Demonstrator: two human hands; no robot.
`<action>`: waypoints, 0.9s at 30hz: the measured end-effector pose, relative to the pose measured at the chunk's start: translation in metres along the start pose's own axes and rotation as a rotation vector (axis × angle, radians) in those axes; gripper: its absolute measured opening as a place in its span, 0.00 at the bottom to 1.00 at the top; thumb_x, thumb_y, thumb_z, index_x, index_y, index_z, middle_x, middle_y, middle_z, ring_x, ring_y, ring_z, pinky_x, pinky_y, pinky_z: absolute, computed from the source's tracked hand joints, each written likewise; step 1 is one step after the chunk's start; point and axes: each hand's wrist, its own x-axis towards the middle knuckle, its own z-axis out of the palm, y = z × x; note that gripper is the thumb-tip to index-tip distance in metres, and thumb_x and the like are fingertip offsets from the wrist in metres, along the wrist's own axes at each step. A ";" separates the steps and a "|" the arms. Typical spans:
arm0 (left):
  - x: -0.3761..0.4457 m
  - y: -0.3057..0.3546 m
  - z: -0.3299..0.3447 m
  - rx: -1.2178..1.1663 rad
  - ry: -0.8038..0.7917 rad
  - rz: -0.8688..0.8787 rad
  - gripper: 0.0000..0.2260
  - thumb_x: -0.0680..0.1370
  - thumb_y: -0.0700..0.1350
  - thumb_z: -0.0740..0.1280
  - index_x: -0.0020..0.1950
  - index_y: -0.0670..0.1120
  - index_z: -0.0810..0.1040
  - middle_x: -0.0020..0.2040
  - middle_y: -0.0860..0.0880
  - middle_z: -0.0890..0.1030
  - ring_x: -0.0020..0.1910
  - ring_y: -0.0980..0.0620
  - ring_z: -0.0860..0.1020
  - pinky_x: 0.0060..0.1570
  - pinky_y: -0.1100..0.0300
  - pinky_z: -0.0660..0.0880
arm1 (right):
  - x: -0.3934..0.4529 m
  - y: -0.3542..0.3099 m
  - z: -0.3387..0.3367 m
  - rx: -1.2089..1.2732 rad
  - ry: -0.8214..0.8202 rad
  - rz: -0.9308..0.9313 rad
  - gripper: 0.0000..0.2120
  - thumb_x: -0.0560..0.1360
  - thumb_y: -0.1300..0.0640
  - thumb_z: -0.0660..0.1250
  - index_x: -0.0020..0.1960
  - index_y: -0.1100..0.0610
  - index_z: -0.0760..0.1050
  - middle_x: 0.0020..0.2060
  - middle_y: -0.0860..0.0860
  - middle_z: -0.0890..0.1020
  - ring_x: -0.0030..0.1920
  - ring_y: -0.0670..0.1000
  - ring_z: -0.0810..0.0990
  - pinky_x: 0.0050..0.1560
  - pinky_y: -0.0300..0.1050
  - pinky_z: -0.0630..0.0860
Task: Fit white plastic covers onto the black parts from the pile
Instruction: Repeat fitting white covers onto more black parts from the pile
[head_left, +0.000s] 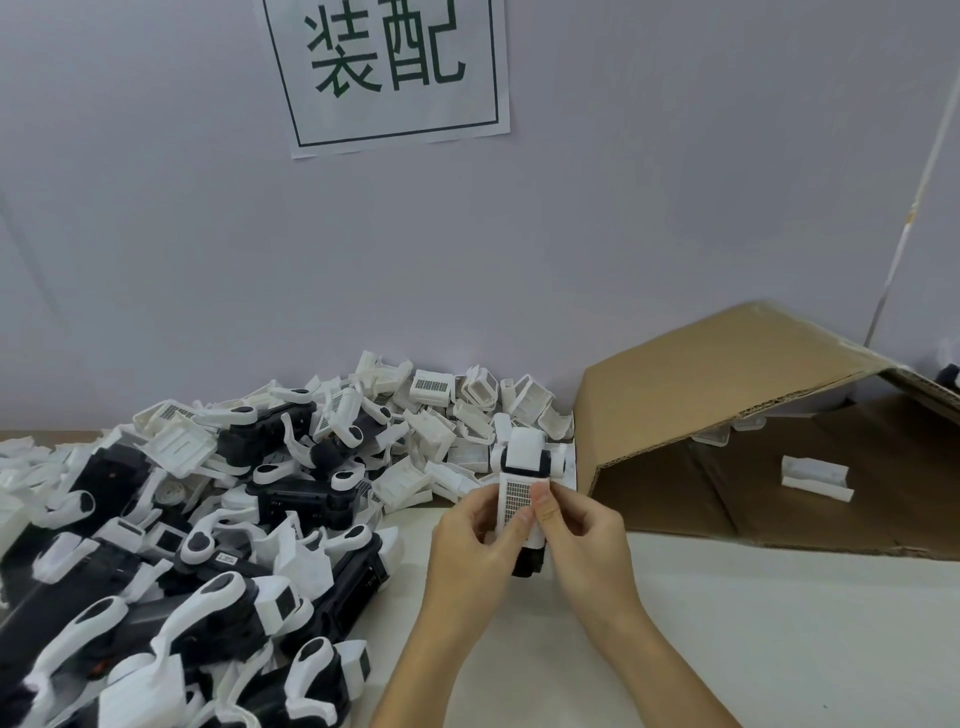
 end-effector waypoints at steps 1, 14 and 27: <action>0.000 0.000 0.000 0.016 -0.007 -0.003 0.06 0.78 0.39 0.70 0.53 0.49 0.83 0.45 0.50 0.86 0.46 0.50 0.84 0.47 0.55 0.80 | 0.000 -0.001 0.001 0.004 -0.017 0.014 0.18 0.76 0.43 0.62 0.52 0.53 0.85 0.45 0.50 0.87 0.49 0.49 0.86 0.47 0.39 0.81; 0.004 0.002 -0.004 -0.384 0.443 -0.254 0.27 0.61 0.61 0.76 0.45 0.40 0.79 0.35 0.50 0.84 0.37 0.50 0.83 0.43 0.56 0.76 | -0.018 0.013 0.012 -0.610 -0.163 -0.237 0.39 0.70 0.32 0.65 0.76 0.33 0.51 0.68 0.20 0.59 0.72 0.32 0.59 0.69 0.35 0.59; 0.004 0.003 0.001 -0.418 0.155 -0.257 0.09 0.78 0.45 0.70 0.48 0.41 0.86 0.47 0.39 0.86 0.47 0.46 0.84 0.50 0.55 0.78 | -0.008 0.011 0.002 -0.368 0.081 -0.139 0.29 0.66 0.55 0.82 0.62 0.44 0.73 0.53 0.33 0.81 0.58 0.38 0.78 0.56 0.29 0.74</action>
